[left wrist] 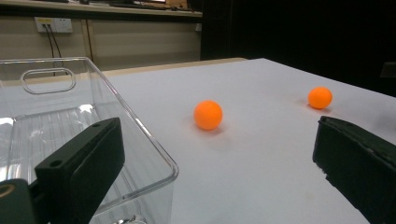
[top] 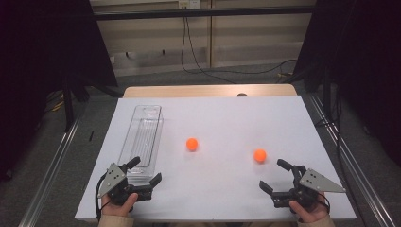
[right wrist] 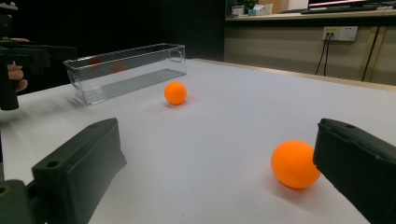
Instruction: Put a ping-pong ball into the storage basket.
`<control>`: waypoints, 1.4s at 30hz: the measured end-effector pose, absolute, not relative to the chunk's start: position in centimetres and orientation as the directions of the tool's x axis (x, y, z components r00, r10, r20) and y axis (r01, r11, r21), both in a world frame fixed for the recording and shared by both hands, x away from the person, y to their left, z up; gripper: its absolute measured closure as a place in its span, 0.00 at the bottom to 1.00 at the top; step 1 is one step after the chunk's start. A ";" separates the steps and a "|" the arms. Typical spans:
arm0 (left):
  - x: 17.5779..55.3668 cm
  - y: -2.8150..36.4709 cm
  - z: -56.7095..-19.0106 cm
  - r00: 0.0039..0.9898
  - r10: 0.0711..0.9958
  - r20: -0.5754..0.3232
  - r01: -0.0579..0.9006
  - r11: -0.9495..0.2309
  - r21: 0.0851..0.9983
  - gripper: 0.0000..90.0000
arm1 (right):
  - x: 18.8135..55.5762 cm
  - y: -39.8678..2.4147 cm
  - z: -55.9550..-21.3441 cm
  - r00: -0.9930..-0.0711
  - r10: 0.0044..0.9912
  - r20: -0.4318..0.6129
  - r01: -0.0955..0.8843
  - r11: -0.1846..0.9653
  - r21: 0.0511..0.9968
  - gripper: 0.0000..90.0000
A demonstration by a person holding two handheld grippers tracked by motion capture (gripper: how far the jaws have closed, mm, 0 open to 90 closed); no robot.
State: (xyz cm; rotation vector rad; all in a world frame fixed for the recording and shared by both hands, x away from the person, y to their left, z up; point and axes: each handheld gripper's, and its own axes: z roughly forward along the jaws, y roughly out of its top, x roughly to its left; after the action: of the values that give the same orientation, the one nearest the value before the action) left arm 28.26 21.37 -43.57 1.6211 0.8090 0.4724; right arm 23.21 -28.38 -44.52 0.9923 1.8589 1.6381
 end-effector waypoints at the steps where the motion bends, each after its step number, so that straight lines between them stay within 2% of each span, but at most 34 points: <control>1: 28.3 21.3 -43.6 0.676 0.725 -0.132 0.245 -0.052 0.968 0.02 | 23.2 -28.4 -44.5 -0.629 0.769 0.114 0.210 0.027 0.977 0.01; 42: 29.1 18.2 -43.0 0.718 0.676 -0.167 0.266 -0.045 0.963 0.02 | 23.3 -28.4 -44.5 -0.635 0.765 0.110 0.205 0.029 0.978 0.01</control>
State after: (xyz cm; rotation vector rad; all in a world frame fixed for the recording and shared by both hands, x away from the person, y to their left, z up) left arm 29.07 18.18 -43.03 1.6260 0.7760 0.3922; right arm 23.29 -28.41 -44.45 0.9820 1.8615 1.6418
